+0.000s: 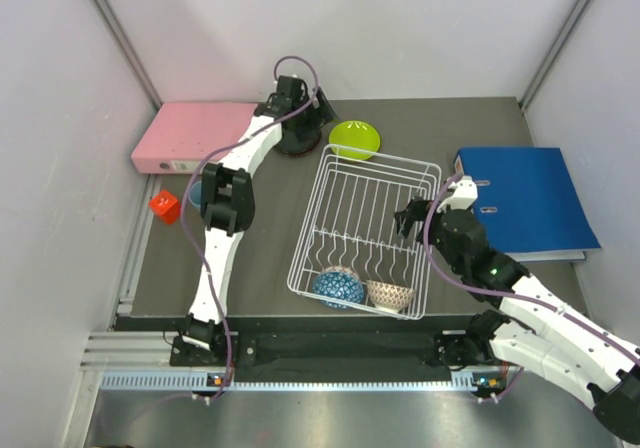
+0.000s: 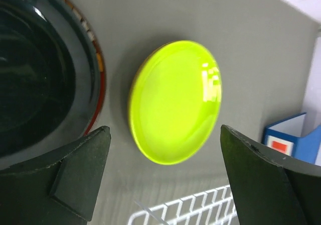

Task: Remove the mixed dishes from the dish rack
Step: Place the plate at the center of the board, then adjust the dish rack at the center of the board.

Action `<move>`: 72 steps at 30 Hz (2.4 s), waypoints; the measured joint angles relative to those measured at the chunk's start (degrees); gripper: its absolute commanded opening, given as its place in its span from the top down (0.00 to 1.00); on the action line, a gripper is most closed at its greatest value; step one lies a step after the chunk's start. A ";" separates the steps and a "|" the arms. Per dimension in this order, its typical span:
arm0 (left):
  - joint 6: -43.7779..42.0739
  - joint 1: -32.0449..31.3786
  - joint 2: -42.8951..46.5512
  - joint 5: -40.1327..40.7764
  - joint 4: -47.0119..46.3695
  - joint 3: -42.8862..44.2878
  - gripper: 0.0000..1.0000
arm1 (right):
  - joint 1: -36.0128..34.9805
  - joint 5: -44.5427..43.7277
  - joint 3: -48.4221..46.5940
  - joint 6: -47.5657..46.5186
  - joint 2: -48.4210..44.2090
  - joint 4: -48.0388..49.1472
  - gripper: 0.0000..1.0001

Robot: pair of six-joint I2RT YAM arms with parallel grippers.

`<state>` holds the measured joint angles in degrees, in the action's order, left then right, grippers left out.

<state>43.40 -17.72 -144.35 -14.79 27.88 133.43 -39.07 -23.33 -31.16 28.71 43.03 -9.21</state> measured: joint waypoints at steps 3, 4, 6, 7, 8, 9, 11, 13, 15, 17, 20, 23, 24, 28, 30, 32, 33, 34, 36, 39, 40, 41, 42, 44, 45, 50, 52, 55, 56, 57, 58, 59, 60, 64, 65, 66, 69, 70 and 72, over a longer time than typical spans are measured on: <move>-0.39 0.00 2.84 1.05 0.42 0.00 0.05 | 0.00 0.15 0.00 0.02 -0.04 -0.02 0.02; -0.50 0.00 4.02 1.42 0.42 -0.02 0.05 | 0.00 0.20 0.00 0.02 -0.17 -0.07 0.02; -0.79 -0.02 7.30 2.62 0.39 -0.85 0.05 | 0.00 0.13 0.00 0.00 -0.68 -0.24 0.02; -1.18 -0.07 9.11 3.26 0.39 -1.70 0.04 | 0.00 -0.11 0.00 0.02 -0.92 -0.35 0.02; -1.62 -0.26 11.65 4.35 0.13 -3.34 0.04 | 0.00 -0.81 0.00 0.00 -1.11 -0.66 0.02; -2.05 -0.50 14.60 5.81 0.15 -5.53 0.05 | 0.00 -1.64 -0.04 0.02 -1.22 -1.22 0.01; -3.50 -1.11 21.14 9.09 -0.39 -10.45 0.05 | 0.02 -4.26 -0.28 0.15 -0.81 -3.10 0.01; -5.40 -2.47 28.39 13.51 -1.14 -16.33 0.05 | 0.17 -7.02 -1.40 0.81 1.03 -6.10 0.00; -7.69 -5.03 35.19 18.27 -1.42 -21.44 0.04 | 0.39 -9.42 -2.84 1.68 3.87 -8.55 0.00; -10.10 -8.50 40.44 22.71 -2.16 -25.62 0.04 | 0.61 -10.75 -3.80 2.95 6.80 -10.23 0.00; -13.51 -13.84 46.84 28.83 -3.02 -33.03 0.05 | 0.74 -11.39 -3.89 4.83 10.16 -12.15 0.01; -15.37 -18.71 50.58 32.35 -3.45 -41.68 0.05 | 0.74 -11.39 -3.89 6.40 12.50 -13.09 0.01; -15.65 -18.91 51.10 33.00 -3.15 -43.76 0.05 | 0.74 -11.37 -3.89 6.69 13.14 -13.14 0.01; -16.37 -18.16 52.63 35.95 -2.82 -52.94 0.06 | 0.74 -11.37 -3.89 7.48 15.61 -13.07 0.03; -16.44 -17.66 53.57 36.81 -2.10 -56.08 0.07 | 0.79 -11.28 -3.89 7.61 16.79 -12.96 0.03; -16.41 -17.53 54.97 36.81 -2.12 -58.23 0.07 | 0.85 -11.08 -3.89 7.80 17.75 -12.68 0.04; -16.41 -17.59 55.91 36.76 -2.12 -59.21 0.07 | 0.90 -10.99 -3.89 7.91 18.16 -12.52 0.04; -16.41 -17.75 56.96 36.74 -2.12 -60.04 0.08 | 0.94 -10.91 -3.89 7.96 18.45 -12.41 0.04; -16.35 -18.12 59.01 36.74 -2.12 -61.24 0.08 | 0.98 -10.60 -3.89 8.00 18.97 -12.09 0.04; -16.26 -18.84 61.86 36.74 -2.43 -63.43 0.11 | 1.01 -9.99 -3.89 8.00 19.19 -11.56 0.05; -16.24 -19.02 62.75 36.76 -2.73 -64.41 0.12 | 1.01 -9.90 -3.89 7.98 19.19 -11.43 0.05; -16.13 -19.17 63.49 36.74 -2.86 -65.46 0.16 | 1.01 -9.84 -3.89 7.98 19.23 -11.30 0.05; -16.04 -19.28 64.00 36.72 -3.04 -66.51 0.18 | 1.01 -9.79 -3.89 7.98 19.26 -11.15 0.05; -15.74 -19.43 64.24 36.44 -3.02 -68.39 0.22 | 1.01 -9.79 -3.89 7.96 19.32 -10.88 0.05; -15.52 -19.50 64.19 36.06 -2.97 -69.16 0.23 | 1.01 -9.77 -3.89 7.98 19.34 -10.69 0.05; -14.14 -19.80 63.91 34.18 -2.12 -71.36 0.32 | 1.01 -9.53 -3.89 7.93 19.54 -9.70 0.11; -13.64 -20.13 63.45 33.64 -2.21 -71.69 0.38 | 1.01 -9.31 -3.89 7.96 19.89 -9.38 0.14; -12.98 -20.65 62.73 32.85 -2.29 -72.65 0.46 | 1.01 -8.87 -3.89 7.91 20.37 -9.18 0.17; -12.81 -20.74 62.55 32.54 -2.34 -73.02 0.53 | 1.01 -8.74 -3.89 7.91 20.44 -9.14 0.19; -12.63 -20.85 62.29 32.26 -2.40 -73.44 0.59 | 1.01 -8.66 -3.89 7.89 20.50 -9.07 0.29; -12.24 -20.94 61.99 31.95 -2.54 -73.90 0.76 | 1.01 -8.55 -3.89 7.80 20.55 -8.98 0.35; -11.89 -21.03 61.66 31.36 -3.06 -74.20 0.84 | 1.01 -8.46 -3.89 7.67 20.72 -8.81 0.40; -11.32 -21.07 61.42 31.01 -3.48 -74.29 0.92 | 1.01 -8.37 -3.89 7.54 20.92 -8.63 0.49; -12.24 -21.84 61.07 30.27 -4.52 -74.60 1.00 | 1.07 -8.50 -3.89 6.97 22.05 -7.87 0.72; -12.48 -21.81 61.07 30.38 -4.50 -74.69 1.00 | 1.27 -8.79 -3.89 6.84 22.32 -7.72 0.75; -12.66 -21.84 61.07 30.69 -4.44 -74.75 1.00 | 1.49 -9.11 -3.89 6.71 22.49 -7.52 0.85; -12.61 -21.88 61.09 31.15 -4.28 -75.06 1.00 | 1.77 -10.05 -4.28 6.03 23.28 -7.56 1.00; -12.55 -21.94 61.22 31.47 -4.15 -75.21 1.00 | 1.86 -10.29 -4.70 6.03 23.58 -7.93 1.00; -12.13 -21.99 61.68 32.06 -3.78 -75.82 1.00 | 1.86 -10.16 -5.81 5.84 24.33 -8.50 1.00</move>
<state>31.27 -39.70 -82.67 17.28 24.10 57.60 -37.21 -33.50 -36.97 34.54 67.35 -17.72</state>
